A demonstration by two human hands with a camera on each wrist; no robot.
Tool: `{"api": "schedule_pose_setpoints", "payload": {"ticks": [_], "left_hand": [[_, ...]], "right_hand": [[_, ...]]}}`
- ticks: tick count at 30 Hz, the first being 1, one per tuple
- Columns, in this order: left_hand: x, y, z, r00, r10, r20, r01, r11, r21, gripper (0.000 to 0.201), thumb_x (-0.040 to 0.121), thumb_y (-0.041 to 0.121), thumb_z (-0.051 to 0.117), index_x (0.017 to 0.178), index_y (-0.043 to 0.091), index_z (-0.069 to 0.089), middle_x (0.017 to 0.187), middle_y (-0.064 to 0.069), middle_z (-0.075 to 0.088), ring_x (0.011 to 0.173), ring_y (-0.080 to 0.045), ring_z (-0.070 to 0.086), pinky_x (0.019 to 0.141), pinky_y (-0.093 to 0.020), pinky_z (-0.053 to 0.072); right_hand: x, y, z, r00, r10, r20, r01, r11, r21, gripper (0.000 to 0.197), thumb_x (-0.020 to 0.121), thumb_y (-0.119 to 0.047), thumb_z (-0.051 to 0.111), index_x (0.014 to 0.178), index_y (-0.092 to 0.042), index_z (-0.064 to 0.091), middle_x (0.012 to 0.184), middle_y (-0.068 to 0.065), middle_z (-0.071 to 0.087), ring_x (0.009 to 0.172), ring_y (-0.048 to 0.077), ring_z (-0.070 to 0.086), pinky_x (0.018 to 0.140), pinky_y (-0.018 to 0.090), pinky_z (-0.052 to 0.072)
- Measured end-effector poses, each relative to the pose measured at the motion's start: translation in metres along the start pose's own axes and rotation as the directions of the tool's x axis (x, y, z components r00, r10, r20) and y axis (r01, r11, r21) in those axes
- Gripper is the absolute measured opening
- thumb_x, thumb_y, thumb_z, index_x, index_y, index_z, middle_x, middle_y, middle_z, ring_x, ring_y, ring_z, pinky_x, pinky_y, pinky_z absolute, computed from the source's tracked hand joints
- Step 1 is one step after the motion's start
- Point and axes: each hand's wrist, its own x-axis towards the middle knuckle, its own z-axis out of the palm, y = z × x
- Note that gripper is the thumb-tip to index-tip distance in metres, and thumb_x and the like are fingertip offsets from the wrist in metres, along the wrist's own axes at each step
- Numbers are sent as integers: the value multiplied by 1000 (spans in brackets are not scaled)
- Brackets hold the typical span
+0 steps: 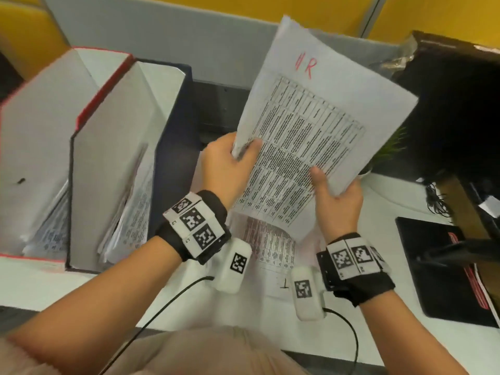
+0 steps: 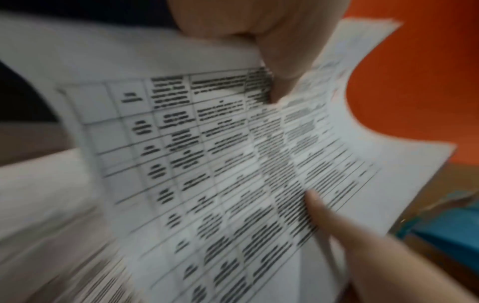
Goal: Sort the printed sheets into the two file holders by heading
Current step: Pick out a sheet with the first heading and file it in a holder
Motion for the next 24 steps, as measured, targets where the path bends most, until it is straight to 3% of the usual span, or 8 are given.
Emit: {"api": "schedule_pose_setpoints", "payload": {"ticks": [2, 4, 7, 10, 13, 15, 19, 24], "left_hand": [[15, 23, -26, 998, 60, -3, -60, 995, 84, 27, 86, 22, 64, 68, 3, 61, 66, -9, 64, 60, -9, 57, 53, -28, 46], [29, 43, -63, 996, 84, -26, -79, 985, 154, 33, 85, 23, 67, 59, 6, 55, 57, -8, 56, 50, -6, 50, 47, -23, 41], [44, 58, -129, 998, 45, -34, -37, 977, 208, 20, 83, 27, 69, 87, 8, 69, 83, -2, 70, 66, 4, 64, 60, -14, 52], [50, 52, -196, 993, -77, -89, 99, 955, 278, 25, 77, 35, 72, 94, 17, 71, 85, 10, 71, 71, 7, 66, 64, -13, 53], [46, 38, -248, 968, -176, -180, 225, 925, 307, 19, 74, 36, 75, 86, 22, 71, 77, 16, 73, 67, 5, 67, 48, -6, 47], [42, 28, -276, 945, -220, -241, 292, 901, 320, 16, 73, 36, 75, 81, 23, 71, 73, 20, 71, 63, 6, 66, 44, -7, 46], [39, 5, -317, 883, -319, -344, 439, 821, 364, 18, 67, 37, 79, 78, 26, 70, 73, 11, 72, 67, -4, 69, 60, -21, 48], [44, -26, -317, 868, -327, -375, 495, 647, 580, 20, 66, 29, 82, 74, 21, 65, 74, 2, 65, 65, -11, 61, 52, -22, 44]], "right_hand": [[3, -6, -2, 995, -54, 82, 55, 998, -6, 33, 83, -15, 68, 106, -33, 53, 105, -10, 65, 93, -4, 64, 78, 11, 52], [4, -2, -6, 983, -46, 180, 53, 998, -34, 37, 83, -14, 67, 106, -38, 51, 98, -4, 66, 83, 6, 66, 69, 14, 55], [-4, 17, -15, 967, 56, 250, -22, 990, -138, 40, 84, -20, 65, 114, -38, 47, 100, 0, 64, 85, 19, 65, 65, 17, 54], [-12, 45, -23, 952, 188, 240, -115, 952, -285, 41, 84, -25, 64, 120, -33, 46, 110, 10, 63, 93, 28, 62, 75, 35, 54], [-18, 67, -31, 948, 256, 190, -153, 888, -433, 46, 82, -23, 68, 123, -23, 48, 113, 17, 61, 95, 28, 58, 83, 37, 45], [-22, 78, -36, 945, 292, 150, -162, 812, -561, 53, 77, -25, 73, 124, -18, 49, 117, 20, 59, 101, 32, 56, 91, 42, 43], [-27, 97, -43, 921, 381, 82, -189, 621, -760, 80, 64, -33, 83, 130, -9, 47, 123, 25, 57, 112, 39, 54, 103, 51, 39], [-36, 112, -41, 864, 503, 38, -256, 502, -826, 104, 56, -36, 87, 141, -9, 34, 138, 26, 41, 127, 41, 40, 110, 50, 30]]}}
